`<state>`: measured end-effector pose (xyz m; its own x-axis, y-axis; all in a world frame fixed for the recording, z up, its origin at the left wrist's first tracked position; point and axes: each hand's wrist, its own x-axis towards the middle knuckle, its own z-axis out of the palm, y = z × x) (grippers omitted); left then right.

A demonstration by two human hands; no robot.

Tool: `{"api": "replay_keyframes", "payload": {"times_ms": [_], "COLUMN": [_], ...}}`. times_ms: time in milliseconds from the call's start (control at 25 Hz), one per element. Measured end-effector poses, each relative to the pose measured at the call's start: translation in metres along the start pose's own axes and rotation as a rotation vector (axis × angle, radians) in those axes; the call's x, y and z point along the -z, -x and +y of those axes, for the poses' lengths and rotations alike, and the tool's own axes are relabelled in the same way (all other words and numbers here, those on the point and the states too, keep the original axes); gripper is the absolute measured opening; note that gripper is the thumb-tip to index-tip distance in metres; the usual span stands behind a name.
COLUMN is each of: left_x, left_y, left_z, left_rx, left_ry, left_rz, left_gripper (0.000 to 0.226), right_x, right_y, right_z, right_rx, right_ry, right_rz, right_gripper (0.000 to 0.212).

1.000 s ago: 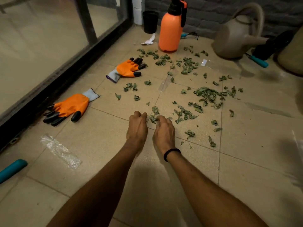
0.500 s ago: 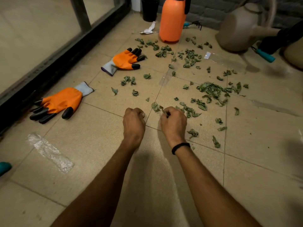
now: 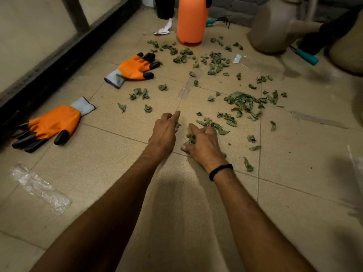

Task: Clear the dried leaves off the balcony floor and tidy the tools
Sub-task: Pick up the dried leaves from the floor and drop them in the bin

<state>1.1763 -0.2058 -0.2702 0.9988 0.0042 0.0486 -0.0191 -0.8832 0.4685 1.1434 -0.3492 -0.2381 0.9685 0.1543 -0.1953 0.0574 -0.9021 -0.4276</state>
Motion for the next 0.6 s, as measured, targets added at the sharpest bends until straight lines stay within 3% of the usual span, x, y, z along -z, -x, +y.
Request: {"api": "replay_keyframes", "payload": {"times_ms": [80, 160, 240, 360, 480, 600], "left_x": [-0.005, -0.009, -0.012, -0.012, -0.01, -0.013], "left_y": [-0.002, 0.001, 0.01, 0.023, 0.041, 0.061], "left_z": [0.0, -0.001, 0.002, 0.012, 0.023, 0.037], "left_rx": [-0.066, -0.112, -0.076, 0.048, 0.028, 0.0], "left_ry": [-0.047, -0.094, -0.094, 0.019, 0.142, 0.261], "left_rz": [-0.023, 0.005, 0.091, 0.183, 0.143, 0.099], "left_gripper": [0.059, 0.031, 0.014, 0.02, 0.026, 0.018], "right_x": [-0.012, -0.02, -0.017, -0.003, 0.014, 0.012], "right_y": [-0.001, 0.002, 0.009, 0.029, 0.045, 0.053], "right_z": [0.0, 0.0, -0.003, 0.002, 0.034, 0.057], "right_rx": [0.078, 0.069, 0.053, 0.002, -0.206, -0.25], "right_ry": [0.016, 0.004, -0.032, -0.114, -0.19, -0.095], "right_rz": [0.07, 0.19, 0.27, 0.377, 0.498, 0.354], "right_gripper": [0.034, 0.003, 0.012, 0.012, 0.03, 0.024]}}
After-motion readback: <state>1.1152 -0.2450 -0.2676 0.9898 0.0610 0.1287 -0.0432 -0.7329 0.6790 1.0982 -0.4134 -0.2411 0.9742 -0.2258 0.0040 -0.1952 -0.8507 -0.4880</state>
